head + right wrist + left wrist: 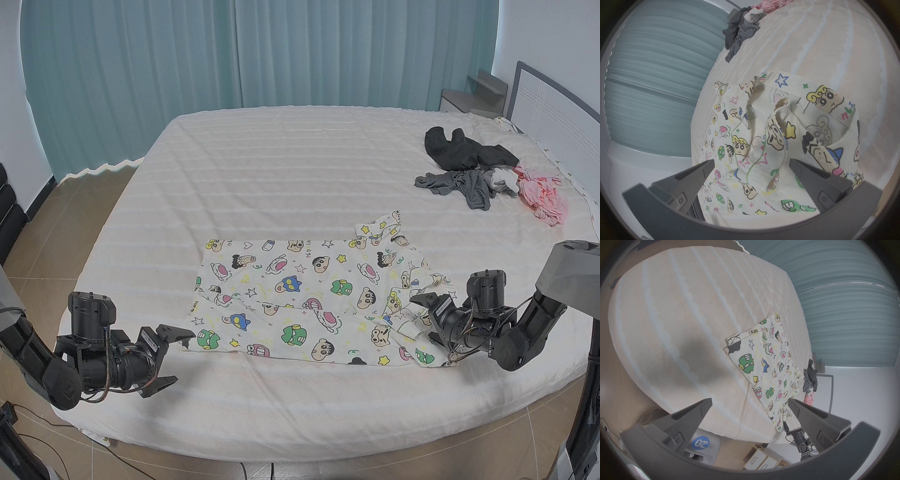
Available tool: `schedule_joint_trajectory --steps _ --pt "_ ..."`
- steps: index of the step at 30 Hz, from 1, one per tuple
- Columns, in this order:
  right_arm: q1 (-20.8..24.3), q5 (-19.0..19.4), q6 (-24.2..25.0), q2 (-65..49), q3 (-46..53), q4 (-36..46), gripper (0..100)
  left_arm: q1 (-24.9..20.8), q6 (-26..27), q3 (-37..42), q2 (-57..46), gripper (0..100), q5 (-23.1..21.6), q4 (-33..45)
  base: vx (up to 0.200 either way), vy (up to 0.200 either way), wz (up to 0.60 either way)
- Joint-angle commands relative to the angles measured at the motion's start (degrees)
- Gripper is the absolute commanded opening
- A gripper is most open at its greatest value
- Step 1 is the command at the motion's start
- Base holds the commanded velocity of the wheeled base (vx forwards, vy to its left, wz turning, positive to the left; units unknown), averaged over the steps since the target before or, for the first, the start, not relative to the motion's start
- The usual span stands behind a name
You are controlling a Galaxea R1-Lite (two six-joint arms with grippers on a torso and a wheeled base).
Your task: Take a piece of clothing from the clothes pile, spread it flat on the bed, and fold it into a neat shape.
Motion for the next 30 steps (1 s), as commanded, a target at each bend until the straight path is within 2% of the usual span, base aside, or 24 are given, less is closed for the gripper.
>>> schedule_joint_trajectory --steps 1,16,17,30 --pt "0.0 0.0 -0.5 1.7 0.1 -0.3 100 0.0 0.0 0.2 0.6 100 0.0 0.0 0.000 0.000 0.00" --pt "-0.2 -1.8 -2.8 4.6 -1.9 -3.1 100 0.0 0.0 0.3 0.9 100 0.1 0.0 0.000 0.000 0.00" --pt "-0.2 -1.8 -2.8 4.6 -1.9 -3.1 0 0.0 0.0 0.3 0.9 100 0.1 0.0 0.000 0.000 0.00" --pt "-0.2 -1.9 -3.8 5.1 -2.6 -2.7 0 0.2 0.0 0.3 1.2 100 0.1 0.0 0.000 0.000 0.00"
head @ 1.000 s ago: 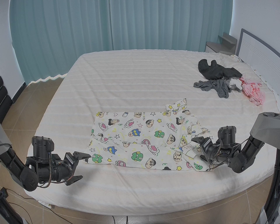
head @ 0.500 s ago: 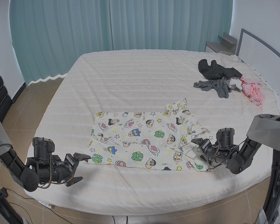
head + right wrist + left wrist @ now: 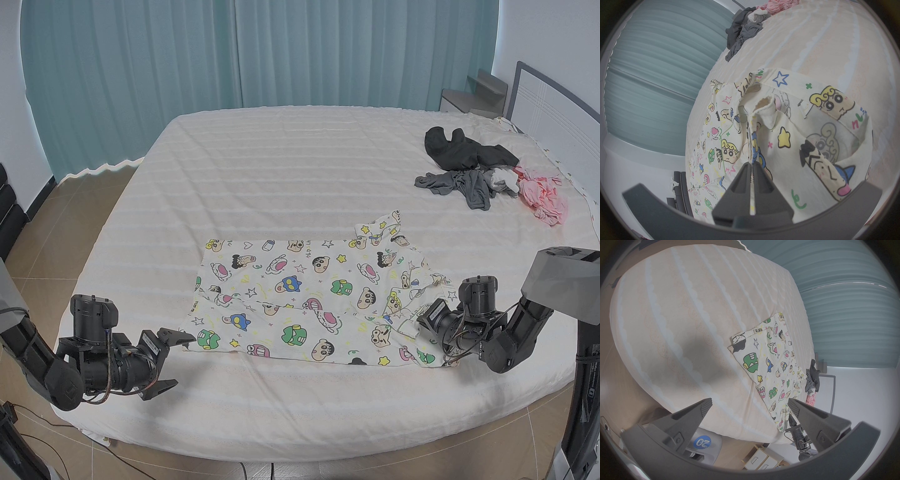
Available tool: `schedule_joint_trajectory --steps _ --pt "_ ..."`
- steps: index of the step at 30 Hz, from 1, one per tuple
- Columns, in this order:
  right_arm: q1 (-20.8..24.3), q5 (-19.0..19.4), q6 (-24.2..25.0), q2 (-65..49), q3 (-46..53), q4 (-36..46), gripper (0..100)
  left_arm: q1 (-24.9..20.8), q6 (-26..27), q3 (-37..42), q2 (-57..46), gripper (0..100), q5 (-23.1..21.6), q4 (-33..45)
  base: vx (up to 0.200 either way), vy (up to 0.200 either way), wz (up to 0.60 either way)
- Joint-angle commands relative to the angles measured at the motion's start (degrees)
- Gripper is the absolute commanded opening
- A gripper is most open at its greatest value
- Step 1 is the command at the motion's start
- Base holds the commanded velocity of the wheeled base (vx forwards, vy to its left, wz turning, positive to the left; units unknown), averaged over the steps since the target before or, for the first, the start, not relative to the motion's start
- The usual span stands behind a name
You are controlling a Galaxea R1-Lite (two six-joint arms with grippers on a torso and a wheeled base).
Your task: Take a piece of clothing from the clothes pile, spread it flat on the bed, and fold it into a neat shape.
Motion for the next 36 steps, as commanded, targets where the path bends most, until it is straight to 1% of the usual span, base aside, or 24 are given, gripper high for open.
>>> schedule_joint_trajectory --steps 1,6,8,13,14,15,17,18,20,21,24,30,35,36 --pt "0.1 0.0 0.0 -0.4 0.2 0.0 0 0.0 0.0 0.0 0.2 100 -0.1 0.0 0.000 0.000 0.00" --pt "0.2 -0.1 0.0 -4.1 0.2 1.1 0 0.1 0.0 0.0 0.3 100 0.0 0.0 0.000 0.000 0.00" --pt "0.2 0.0 0.0 -7.3 -1.1 4.5 0 0.1 0.0 0.0 0.3 100 0.0 0.0 0.000 0.000 0.00" --pt "0.3 0.0 -0.1 -10.9 -6.5 12.2 0 0.1 0.0 0.0 0.3 100 0.0 0.0 0.000 0.000 0.00" --pt "0.3 0.0 -0.1 -10.9 -6.5 12.2 0 0.1 0.0 0.0 0.3 100 0.0 0.0 0.000 0.000 0.00" --pt "0.2 0.0 -0.1 -11.4 -9.5 15.9 0 0.1 0.0 0.0 0.4 100 0.0 0.0 0.000 0.000 0.00" --pt "0.2 -0.1 0.0 -11.5 -11.2 17.8 0 0.1 0.0 0.0 0.4 100 0.0 0.0 0.000 0.000 0.00" --pt "0.2 0.0 0.0 -11.3 -13.7 20.3 0 0.1 0.0 0.0 0.8 100 0.1 0.0 0.000 0.000 0.00" --pt "0.2 0.0 0.0 -11.3 -14.1 20.7 0 0.1 0.0 0.0 0.9 100 0.2 0.0 0.000 0.000 0.00" --pt "0.2 -0.1 0.0 -10.9 -17.5 24.0 0 0.1 0.0 -0.1 1.2 100 0.4 0.0 0.000 0.000 0.00" --pt "0.0 -0.1 0.0 -10.8 -21.0 27.2 0 0.1 0.1 -0.1 1.4 100 0.4 0.0 0.000 0.000 0.00" --pt "0.0 -0.1 -0.1 -9.8 -25.7 31.2 0 0.1 0.1 -0.1 1.4 100 0.4 0.0 0.000 0.000 0.00" --pt "0.2 -0.2 -0.3 -9.6 -26.5 32.9 0 0.1 0.1 -0.1 1.4 100 0.4 0.0 0.000 0.000 0.00" --pt "0.2 -0.3 -1.2 -9.8 -26.4 33.7 0 0.1 0.1 -0.1 1.4 100 0.4 0.0 0.000 0.000 0.00"
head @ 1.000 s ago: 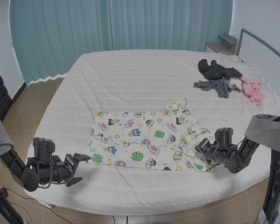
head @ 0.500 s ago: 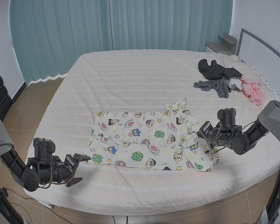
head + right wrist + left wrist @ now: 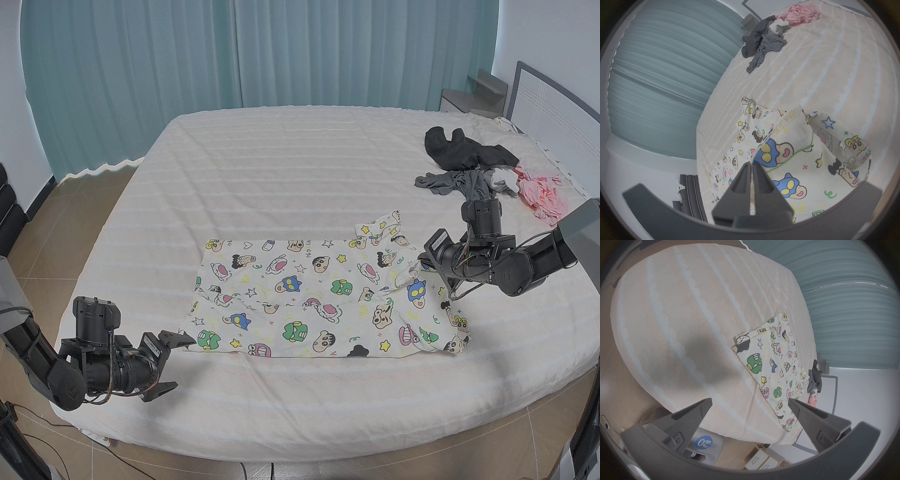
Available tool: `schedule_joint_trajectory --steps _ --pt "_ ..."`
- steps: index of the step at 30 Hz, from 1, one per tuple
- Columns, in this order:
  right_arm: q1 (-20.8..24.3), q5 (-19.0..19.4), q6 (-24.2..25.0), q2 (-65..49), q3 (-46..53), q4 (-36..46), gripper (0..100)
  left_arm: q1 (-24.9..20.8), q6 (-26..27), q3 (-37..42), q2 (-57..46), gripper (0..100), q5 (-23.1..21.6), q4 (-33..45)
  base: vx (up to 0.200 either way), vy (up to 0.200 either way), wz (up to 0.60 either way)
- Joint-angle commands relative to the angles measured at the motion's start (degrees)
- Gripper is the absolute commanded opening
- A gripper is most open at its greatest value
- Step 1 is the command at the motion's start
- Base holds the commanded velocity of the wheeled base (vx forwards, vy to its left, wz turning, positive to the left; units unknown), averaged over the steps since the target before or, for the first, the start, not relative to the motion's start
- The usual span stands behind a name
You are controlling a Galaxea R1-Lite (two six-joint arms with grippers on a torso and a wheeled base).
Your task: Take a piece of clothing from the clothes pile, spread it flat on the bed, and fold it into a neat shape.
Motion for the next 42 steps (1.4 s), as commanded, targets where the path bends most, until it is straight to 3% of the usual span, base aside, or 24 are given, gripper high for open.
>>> schedule_joint_trajectory --steps 1,15,29,33,42 --pt "0.1 -0.2 -0.8 0.2 -0.5 0.7 0 0.0 0.0 0.0 0.2 100 0.0 0.0 0.000 0.000 0.00" --pt "5.8 -4.9 -1.0 -5.5 14.6 2.0 0 0.0 -0.1 0.0 1.3 100 -0.1 0.0 0.000 0.000 0.00" --pt "12.4 -10.9 -0.5 -8.0 32.3 -9.5 0 0.0 -0.1 0.2 1.4 100 -0.2 0.0 0.000 0.000 0.00" --pt "12.7 -10.9 2.1 -7.5 35.3 -11.9 0 0.0 -0.1 0.5 1.3 100 -0.2 -0.1 0.000 0.000 0.00" --pt "13.3 -10.4 2.4 -4.8 38.2 -15.5 0 0.0 -0.1 0.5 1.5 100 -0.2 -0.1 0.000 0.000 0.00"
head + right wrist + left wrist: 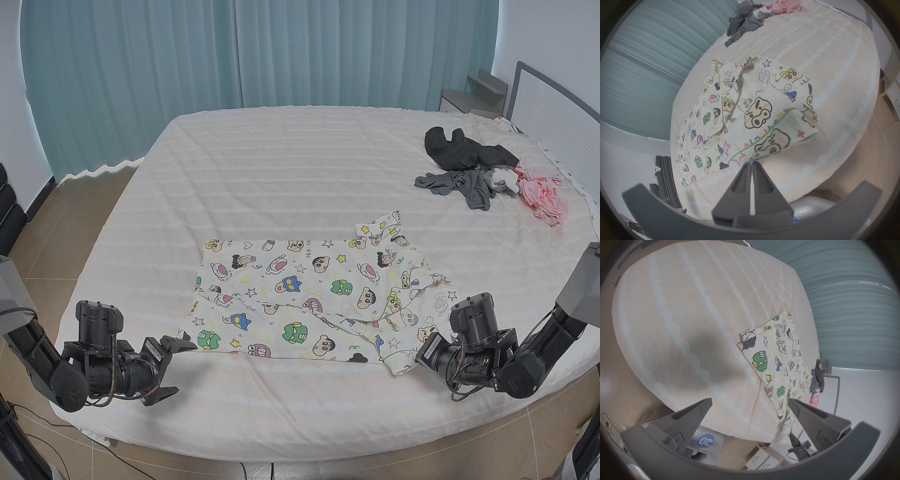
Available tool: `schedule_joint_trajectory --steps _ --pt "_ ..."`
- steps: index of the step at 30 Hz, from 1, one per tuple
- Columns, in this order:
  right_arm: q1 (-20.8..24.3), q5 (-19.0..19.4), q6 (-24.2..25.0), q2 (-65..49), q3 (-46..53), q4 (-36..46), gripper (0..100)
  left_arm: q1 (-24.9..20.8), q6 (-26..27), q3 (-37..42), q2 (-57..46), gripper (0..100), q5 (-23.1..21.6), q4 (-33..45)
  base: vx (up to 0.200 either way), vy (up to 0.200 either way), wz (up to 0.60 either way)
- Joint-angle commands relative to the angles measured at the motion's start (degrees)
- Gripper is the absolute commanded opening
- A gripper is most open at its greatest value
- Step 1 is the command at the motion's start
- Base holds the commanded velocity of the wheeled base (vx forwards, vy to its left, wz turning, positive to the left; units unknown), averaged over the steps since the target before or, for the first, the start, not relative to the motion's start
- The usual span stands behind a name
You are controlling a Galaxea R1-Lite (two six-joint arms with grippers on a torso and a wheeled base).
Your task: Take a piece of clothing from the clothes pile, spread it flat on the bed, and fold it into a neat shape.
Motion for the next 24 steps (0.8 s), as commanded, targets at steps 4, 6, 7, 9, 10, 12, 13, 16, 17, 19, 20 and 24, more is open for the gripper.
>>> schedule_joint_trajectory --steps 4,6,7,9,10,12,13,16,17,19,20,24 --pt "1.1 0.2 0.0 2.7 1.3 -2.7 100 0.0 0.0 0.0 0.2 100 0.0 0.0 0.000 0.000 0.00" --pt "1.8 0.3 0.0 2.0 2.2 -3.4 100 0.0 0.0 -0.1 0.2 100 0.0 0.0 0.000 0.000 0.00" --pt "1.9 0.3 0.0 1.5 2.6 -3.8 100 0.0 0.0 -0.1 0.2 100 0.0 0.0 0.000 0.000 0.00" --pt "2.0 0.3 0.0 0.1 3.2 -4.5 100 0.0 0.0 -0.1 0.2 100 0.0 0.0 0.000 0.000 0.00" --pt "2.3 0.5 0.0 -1.1 3.4 -4.8 100 0.0 0.0 -0.1 0.2 100 0.0 0.0 0.000 0.000 0.00" --pt "2.4 1.0 -0.1 -2.6 3.3 -4.9 100 0.0 0.0 -0.1 0.2 100 0.0 0.0 0.000 0.000 0.00" --pt "2.5 2.2 -0.3 -4.6 2.8 -4.8 100 0.0 0.0 0.0 0.2 100 0.0 0.0 0.000 0.000 0.00" --pt "3.6 5.7 -0.6 -6.6 1.2 -4.6 100 0.0 0.0 0.0 0.2 100 0.0 0.0 0.000 0.000 0.00" --pt "3.9 6.5 -0.7 -6.4 0.2 -4.5 100 0.0 0.0 0.0 0.2 100 0.0 0.0 0.000 0.000 0.00" --pt "4.3 7.6 -0.7 -5.7 -2.2 -4.0 100 0.0 0.0 0.0 0.2 100 0.0 0.0 0.000 0.000 0.00" --pt "4.5 8.2 -0.8 -4.3 -4.0 -3.7 100 0.0 0.0 0.0 0.2 100 0.0 0.0 0.000 0.000 0.00" --pt "4.8 8.9 -1.0 1.1 -11.8 -0.1 100 0.0 0.0 0.2 0.2 100 0.0 -0.1 0.000 0.000 0.00"
